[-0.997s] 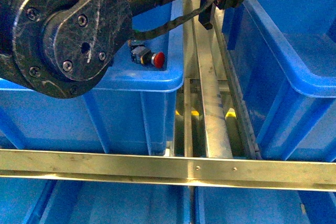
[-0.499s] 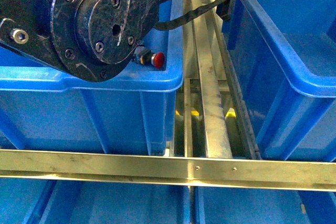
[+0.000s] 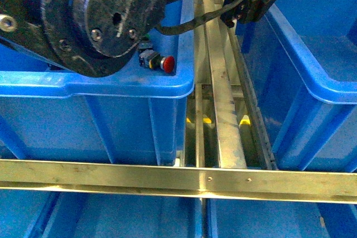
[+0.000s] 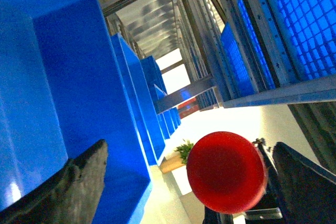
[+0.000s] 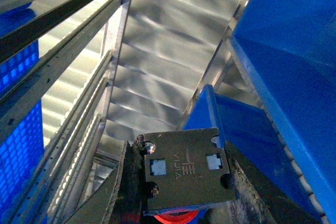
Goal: Pick red and yellow buttons and place in box
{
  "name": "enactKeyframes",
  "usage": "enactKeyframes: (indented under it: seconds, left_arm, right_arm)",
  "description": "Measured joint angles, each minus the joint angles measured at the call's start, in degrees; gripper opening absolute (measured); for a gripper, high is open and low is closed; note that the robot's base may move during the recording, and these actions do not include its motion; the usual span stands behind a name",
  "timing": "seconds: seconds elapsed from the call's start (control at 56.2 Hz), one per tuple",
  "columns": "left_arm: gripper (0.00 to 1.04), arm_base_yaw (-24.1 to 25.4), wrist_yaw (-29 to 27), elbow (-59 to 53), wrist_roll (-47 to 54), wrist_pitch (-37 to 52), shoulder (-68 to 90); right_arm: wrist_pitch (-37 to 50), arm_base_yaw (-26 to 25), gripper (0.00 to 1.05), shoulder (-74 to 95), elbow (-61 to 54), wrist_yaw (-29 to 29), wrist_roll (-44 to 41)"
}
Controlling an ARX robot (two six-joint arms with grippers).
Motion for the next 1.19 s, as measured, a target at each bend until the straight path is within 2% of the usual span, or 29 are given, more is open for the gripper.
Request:
enactKeyframes:
  seconds: [0.178, 0.338, 0.516, 0.659, 0.694, 0.73, 0.801, 0.819, 0.89, 1.015, 1.068, 1.086, 1.104, 1.157, 1.193]
  left_arm:
    - [0.97, 3.3, -1.7, -3.8, 6.9, -4.5, -7.6]
    - [0.97, 8.3, -1.6, -11.0, 16.1, -10.6, -18.5]
    - [0.97, 17.2, 4.5, -24.9, 22.4, -13.6, -36.7]
    - [0.97, 30.5, 16.1, -35.2, 23.0, -19.5, -55.4]
    - [0.97, 35.6, 20.3, -37.8, 22.5, -20.5, -59.9]
    - [0.97, 44.2, 26.8, -41.5, 21.5, -22.7, -65.2]
    - [0.97, 56.6, 36.5, -47.6, 15.9, -15.4, -67.9]
    - [0.97, 58.2, 37.7, -48.3, 14.7, -14.1, -68.0]
    - [0.97, 68.8, 45.7, -53.4, 8.2, -2.1, -65.6]
    - [0.97, 75.7, 49.0, -57.5, -2.1, 7.3, -60.1]
    - [0.88, 79.4, 39.8, -59.6, 5.0, -3.5, -64.7]
    - [0.84, 80.3, 35.4, -60.9, 9.9, -10.1, -68.3]
    - [0.78, 80.5, 27.3, -62.8, 18.1, -17.9, -73.0]
    - [0.65, 75.8, 14.8, -67.6, 36.8, -33.0, -81.9]
    - [0.56, 71.5, 10.1, -70.6, 47.3, -40.3, -88.2]
  right_arm:
    - [0.9, -1.0, 0.35, 0.9, -1.6, 0.3, -1.7]
    - [2.0, -0.8, 0.35, 4.3, -3.8, 2.6, -4.3]
    - [2.7, 2.6, 0.34, 5.9, -5.1, 6.3, -8.3]
    - [1.9, 5.9, 0.34, 5.8, -3.7, 8.2, -13.5]
    - [1.2, 6.8, 0.34, 5.9, -2.8, 8.7, -15.2]
    - [0.7, 8.0, 0.34, 6.0, -1.6, 9.3, -17.2]
    - [-0.2, 9.5, 0.34, 6.4, 0.4, 10.3, -20.4]
    - [-0.5, 9.8, 0.34, 6.5, 1.0, 10.7, -21.0]
    - [-1.8, 11.0, 0.34, 7.0, 2.5, 11.3, -22.9]
    - [-4.3, 13.6, 0.34, 7.9, 4.6, 11.2, -26.3]
    - [-5.3, 15.1, 0.34, 8.0, 5.3, 10.2, -27.5]
    - [-5.6, 15.5, 0.34, 8.0, 5.5, 9.7, -27.8]
    - [-6.3, 16.1, 0.34, 8.0, 5.6, 8.9, -28.5]
    - [-8.2, 16.6, 0.34, 7.6, 5.6, 7.3, -29.7]
    - [-9.7, 16.5, 0.34, 6.6, 5.6, 6.6, -30.4]
